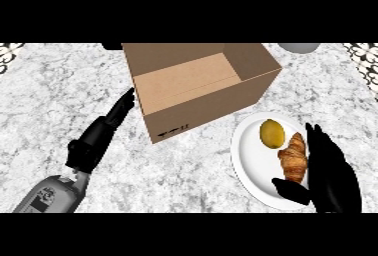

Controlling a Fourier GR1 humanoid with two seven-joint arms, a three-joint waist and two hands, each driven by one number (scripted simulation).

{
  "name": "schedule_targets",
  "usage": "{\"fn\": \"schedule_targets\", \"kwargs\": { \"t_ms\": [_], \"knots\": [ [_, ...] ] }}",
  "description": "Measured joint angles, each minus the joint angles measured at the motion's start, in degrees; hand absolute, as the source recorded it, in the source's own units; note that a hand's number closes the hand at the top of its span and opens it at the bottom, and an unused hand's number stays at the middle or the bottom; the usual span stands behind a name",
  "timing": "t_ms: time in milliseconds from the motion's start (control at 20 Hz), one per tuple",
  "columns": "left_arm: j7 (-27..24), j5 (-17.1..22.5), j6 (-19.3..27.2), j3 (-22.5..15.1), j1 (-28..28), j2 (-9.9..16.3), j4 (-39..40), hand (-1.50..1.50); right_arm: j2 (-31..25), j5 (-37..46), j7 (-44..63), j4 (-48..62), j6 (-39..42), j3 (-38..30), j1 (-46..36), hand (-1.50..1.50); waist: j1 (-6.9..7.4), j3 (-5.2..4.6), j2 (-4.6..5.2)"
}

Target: Pick the croissant from the plate and place it in the cardboard box

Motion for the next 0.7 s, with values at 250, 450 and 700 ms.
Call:
{"fn": "schedule_targets", "kwargs": {
  "t_ms": [250, 450, 700],
  "knots": [
    [-1.39, -1.23, 0.2, -0.3, -0.28, -1.98, 2.05, 0.0, 5.43, 2.43, 2.77, 1.01, 4.95, -0.24, -3.29, -1.5, 0.42, 0.21, 0.21],
    [-1.17, -1.62, -0.19, -0.01, -0.74, -2.59, 2.63, 0.0, 8.42, 2.93, 3.12, 2.53, 7.91, -1.44, -3.5, -1.5, 0.37, 0.3, 0.23],
    [-1.18, -1.86, -0.95, 0.76, -0.91, -3.27, 3.04, 0.0, 11.03, 4.59, 2.18, 4.33, 10.46, -3.94, -2.87, -1.5, 0.28, 0.39, 0.23]
  ]
}}
